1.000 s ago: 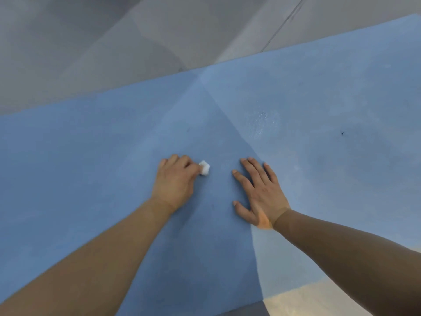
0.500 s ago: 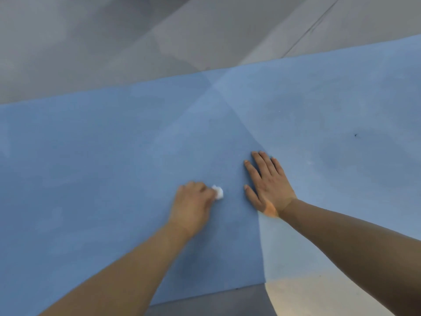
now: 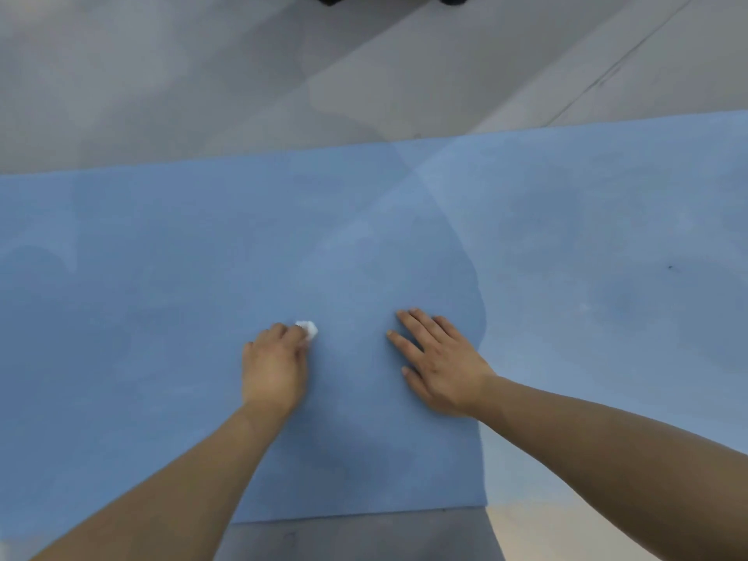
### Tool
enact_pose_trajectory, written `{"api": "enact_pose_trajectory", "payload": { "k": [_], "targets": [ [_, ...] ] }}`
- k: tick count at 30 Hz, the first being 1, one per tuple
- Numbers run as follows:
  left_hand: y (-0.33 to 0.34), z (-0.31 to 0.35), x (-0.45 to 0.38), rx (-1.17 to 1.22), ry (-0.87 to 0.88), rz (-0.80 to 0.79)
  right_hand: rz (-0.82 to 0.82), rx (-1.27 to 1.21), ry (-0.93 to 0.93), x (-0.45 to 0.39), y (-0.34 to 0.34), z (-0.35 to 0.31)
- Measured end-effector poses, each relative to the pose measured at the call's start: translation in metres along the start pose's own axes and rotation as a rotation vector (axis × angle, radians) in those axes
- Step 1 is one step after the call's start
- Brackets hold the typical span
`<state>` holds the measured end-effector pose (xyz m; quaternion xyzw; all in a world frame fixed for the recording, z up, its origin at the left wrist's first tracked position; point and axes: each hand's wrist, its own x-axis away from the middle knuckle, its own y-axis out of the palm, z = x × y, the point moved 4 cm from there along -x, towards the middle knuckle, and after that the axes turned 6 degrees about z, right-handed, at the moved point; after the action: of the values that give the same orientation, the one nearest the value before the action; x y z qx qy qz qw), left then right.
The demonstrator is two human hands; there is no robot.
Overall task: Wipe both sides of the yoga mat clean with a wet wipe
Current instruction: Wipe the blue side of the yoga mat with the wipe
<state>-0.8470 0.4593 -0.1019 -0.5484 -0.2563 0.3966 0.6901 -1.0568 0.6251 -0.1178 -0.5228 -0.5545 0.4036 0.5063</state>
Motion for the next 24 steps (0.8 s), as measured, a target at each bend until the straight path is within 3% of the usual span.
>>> {"api": "enact_pose_trajectory", "payload": {
  "k": [5, 9, 11, 13, 16, 18, 20, 24],
  "targets": [
    [0.015, 0.068, 0.049, 0.150, 0.329, -0.087, -0.025, -0.020, -0.056, -0.024, 0.003, -0.020],
    [0.010, 0.052, 0.045, 0.026, 0.438, -0.094, 0.004, -0.004, -0.083, -0.025, 0.007, -0.019],
    [-0.001, 0.016, 0.025, -0.046, 0.377, -0.015, 0.012, 0.014, -0.094, -0.024, 0.007, -0.016],
    [-0.017, -0.033, 0.001, -0.101, 0.181, 0.067, 0.018, 0.018, -0.089, -0.024, 0.007, -0.017],
    [-0.030, -0.084, -0.010, -0.144, -0.070, 0.030, 0.017, 0.020, -0.075, -0.023, 0.008, -0.020],
    [-0.026, -0.081, -0.005, -0.048, -0.108, 0.012, 0.016, 0.023, -0.071, -0.023, 0.008, -0.020],
    [-0.016, -0.055, 0.007, 0.110, -0.045, 0.000, 0.009, 0.025, -0.065, -0.023, 0.007, -0.021],
    [0.004, 0.021, 0.041, 0.198, 0.330, -0.119, 0.011, 0.033, -0.063, -0.025, 0.007, -0.023]
  ]
}}
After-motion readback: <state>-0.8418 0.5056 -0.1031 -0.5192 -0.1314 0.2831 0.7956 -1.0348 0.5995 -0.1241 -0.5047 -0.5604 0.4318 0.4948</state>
